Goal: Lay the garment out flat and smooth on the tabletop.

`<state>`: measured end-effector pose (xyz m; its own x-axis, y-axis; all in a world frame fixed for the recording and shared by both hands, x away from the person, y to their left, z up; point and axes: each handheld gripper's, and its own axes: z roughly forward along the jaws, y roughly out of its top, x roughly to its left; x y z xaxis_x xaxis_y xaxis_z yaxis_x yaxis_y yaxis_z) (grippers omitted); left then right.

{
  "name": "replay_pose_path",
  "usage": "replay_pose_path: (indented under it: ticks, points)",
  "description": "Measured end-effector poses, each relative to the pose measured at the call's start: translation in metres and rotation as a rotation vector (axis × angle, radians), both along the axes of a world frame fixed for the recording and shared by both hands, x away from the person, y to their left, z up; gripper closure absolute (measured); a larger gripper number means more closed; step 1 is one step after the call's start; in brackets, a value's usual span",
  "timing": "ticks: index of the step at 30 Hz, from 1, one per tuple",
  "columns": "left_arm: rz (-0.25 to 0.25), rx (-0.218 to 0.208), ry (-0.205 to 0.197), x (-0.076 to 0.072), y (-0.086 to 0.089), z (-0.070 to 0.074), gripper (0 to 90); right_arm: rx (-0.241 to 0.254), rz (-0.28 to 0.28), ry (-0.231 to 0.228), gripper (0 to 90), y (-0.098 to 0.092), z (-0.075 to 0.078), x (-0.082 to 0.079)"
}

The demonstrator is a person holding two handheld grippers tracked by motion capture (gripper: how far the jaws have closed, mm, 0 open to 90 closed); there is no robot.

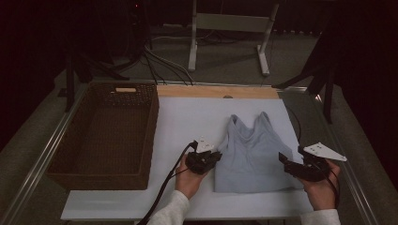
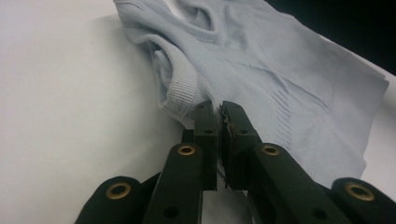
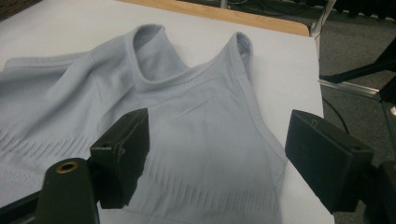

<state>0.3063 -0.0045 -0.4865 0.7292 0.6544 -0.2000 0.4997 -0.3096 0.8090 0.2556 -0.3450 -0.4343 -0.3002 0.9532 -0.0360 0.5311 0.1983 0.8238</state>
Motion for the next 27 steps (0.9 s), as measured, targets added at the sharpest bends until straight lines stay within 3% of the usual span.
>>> replay_pose_path:
  ticks: [22,27]
  points:
    - [0.052,-0.038,-0.012,-0.003,0.031,0.006,86.4,0.007,0.013,-0.007,21.8,0.004,-0.001,0.001]
    - [0.052,-0.027,-0.016,-0.007,0.038,0.006,86.4,0.004,0.021,-0.002,22.8,0.007,-0.003,0.002]
